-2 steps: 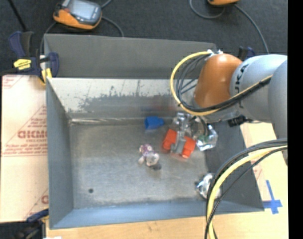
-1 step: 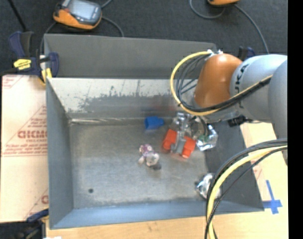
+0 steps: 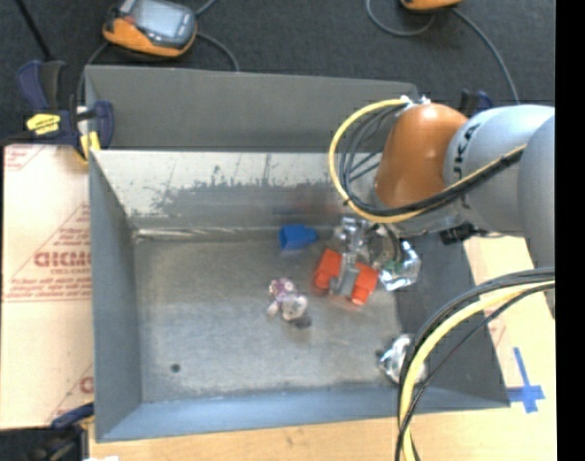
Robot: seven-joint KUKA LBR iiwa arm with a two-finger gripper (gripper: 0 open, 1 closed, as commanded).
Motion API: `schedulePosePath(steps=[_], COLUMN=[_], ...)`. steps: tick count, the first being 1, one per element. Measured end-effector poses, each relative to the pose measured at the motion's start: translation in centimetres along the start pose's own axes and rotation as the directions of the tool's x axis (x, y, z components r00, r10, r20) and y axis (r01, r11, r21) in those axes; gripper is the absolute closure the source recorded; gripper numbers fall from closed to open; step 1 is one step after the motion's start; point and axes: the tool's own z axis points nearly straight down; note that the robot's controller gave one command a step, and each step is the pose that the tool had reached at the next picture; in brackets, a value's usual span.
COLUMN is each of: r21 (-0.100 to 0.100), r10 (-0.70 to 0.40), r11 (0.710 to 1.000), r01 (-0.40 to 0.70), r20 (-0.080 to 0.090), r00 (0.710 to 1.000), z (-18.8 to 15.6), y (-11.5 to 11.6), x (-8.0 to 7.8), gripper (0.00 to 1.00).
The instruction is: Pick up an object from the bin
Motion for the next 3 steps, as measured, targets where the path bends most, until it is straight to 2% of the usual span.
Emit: schedulePosePath(steps=[3], r21=[0.000], r10=[0.000], r11=[1.000], r01=[0.000], r20=[0.001], r00=[1.000], z=[-0.03], y=[0.00], x=[-0.02], gripper=[1.00])
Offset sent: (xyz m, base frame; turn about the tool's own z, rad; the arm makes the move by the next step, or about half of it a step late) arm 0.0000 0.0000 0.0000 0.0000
